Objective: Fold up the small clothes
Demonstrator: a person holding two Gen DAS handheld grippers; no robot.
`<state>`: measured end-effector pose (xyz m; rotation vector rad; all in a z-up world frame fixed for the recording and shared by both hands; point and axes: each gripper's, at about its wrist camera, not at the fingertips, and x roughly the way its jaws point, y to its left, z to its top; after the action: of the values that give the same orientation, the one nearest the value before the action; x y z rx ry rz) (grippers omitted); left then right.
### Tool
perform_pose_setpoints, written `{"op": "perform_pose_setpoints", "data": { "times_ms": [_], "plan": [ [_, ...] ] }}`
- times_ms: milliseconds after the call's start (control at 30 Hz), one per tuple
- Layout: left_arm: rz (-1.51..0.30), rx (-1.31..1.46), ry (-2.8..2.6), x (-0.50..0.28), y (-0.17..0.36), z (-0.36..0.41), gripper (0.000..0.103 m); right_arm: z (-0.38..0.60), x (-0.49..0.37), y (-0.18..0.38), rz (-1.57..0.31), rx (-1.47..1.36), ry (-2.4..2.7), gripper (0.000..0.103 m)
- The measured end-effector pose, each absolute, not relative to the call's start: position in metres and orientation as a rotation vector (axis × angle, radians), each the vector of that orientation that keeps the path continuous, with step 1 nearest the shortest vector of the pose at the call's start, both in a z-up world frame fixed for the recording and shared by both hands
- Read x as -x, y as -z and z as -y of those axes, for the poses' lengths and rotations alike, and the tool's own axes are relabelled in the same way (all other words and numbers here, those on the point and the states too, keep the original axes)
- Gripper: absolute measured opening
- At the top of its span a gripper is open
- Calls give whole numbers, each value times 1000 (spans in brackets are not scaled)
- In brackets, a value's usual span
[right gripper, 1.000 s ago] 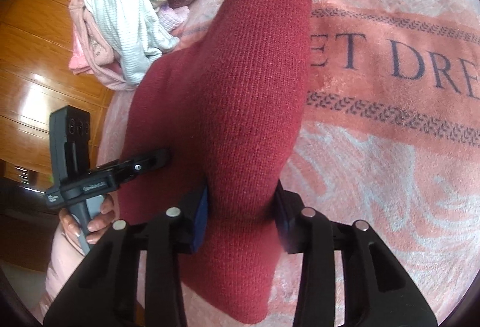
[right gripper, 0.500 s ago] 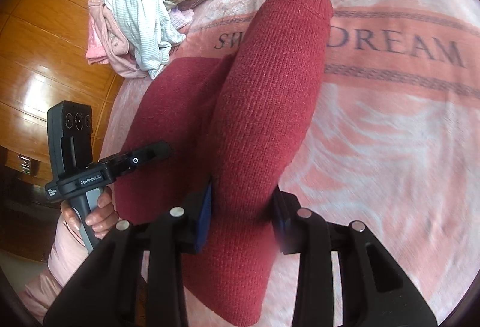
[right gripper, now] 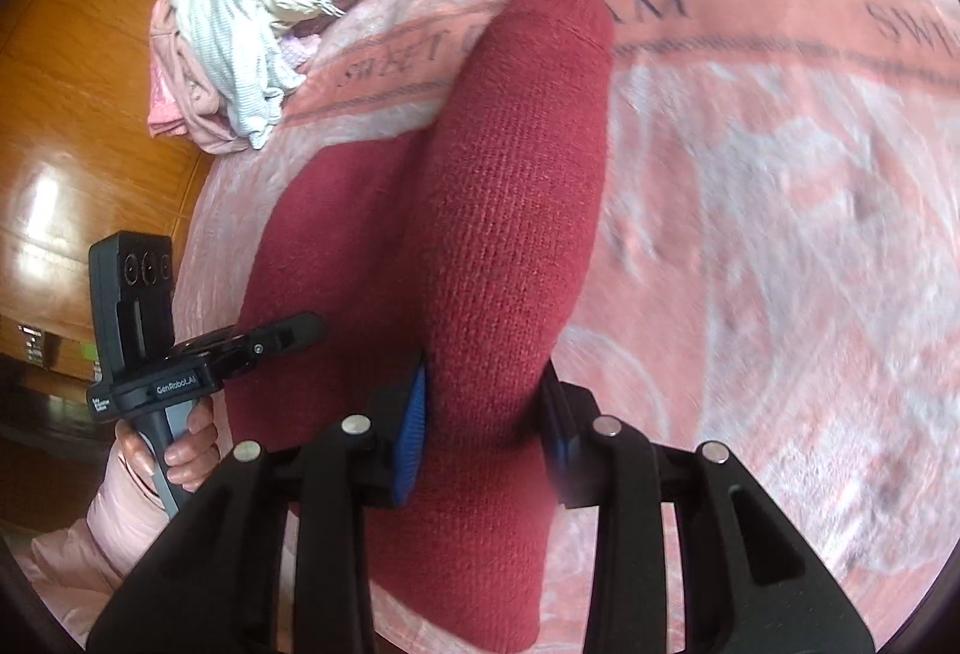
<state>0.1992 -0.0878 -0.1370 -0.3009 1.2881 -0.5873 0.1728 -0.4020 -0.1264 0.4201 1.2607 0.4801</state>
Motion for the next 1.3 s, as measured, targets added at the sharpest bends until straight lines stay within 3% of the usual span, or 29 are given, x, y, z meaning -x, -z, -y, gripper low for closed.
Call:
{"op": "perform_pose_setpoints", "data": {
  "times_ms": [200, 400, 767, 900, 933, 967, 1000, 1067, 1300],
  "plan": [
    [-1289, 259, 546, -195, 159, 88, 57, 402, -166, 148, -1241, -405, -466, 33],
    [-1264, 205, 513, -196, 169, 89, 73, 407, -165, 166, -1220, -464, -438, 43],
    [-1188, 82, 362, -144, 122, 87, 79, 420, -96, 140, -1208, -424, -473, 63],
    [-1156, 32, 306, -111, 124, 84, 80, 421, -77, 147, -1236, -433, -467, 63],
    [-1156, 30, 300, -107, 125, 80, 80, 421, -74, 150, -1245, -438, -468, 59],
    [-1161, 32, 295, -104, 128, 80, 80, 421, -72, 153, -1255, -442, -465, 44],
    [-1170, 39, 293, -101, 131, 78, 80, 421, -70, 158, -1274, -449, -462, 36],
    [-1190, 37, 291, -101, 139, 78, 80, 422, -68, 163, -1292, -449, -431, 26],
    [-1217, 14, 287, -110, 159, 81, 81, 409, -68, 171, -1301, -386, -350, 20]
  ]
}}
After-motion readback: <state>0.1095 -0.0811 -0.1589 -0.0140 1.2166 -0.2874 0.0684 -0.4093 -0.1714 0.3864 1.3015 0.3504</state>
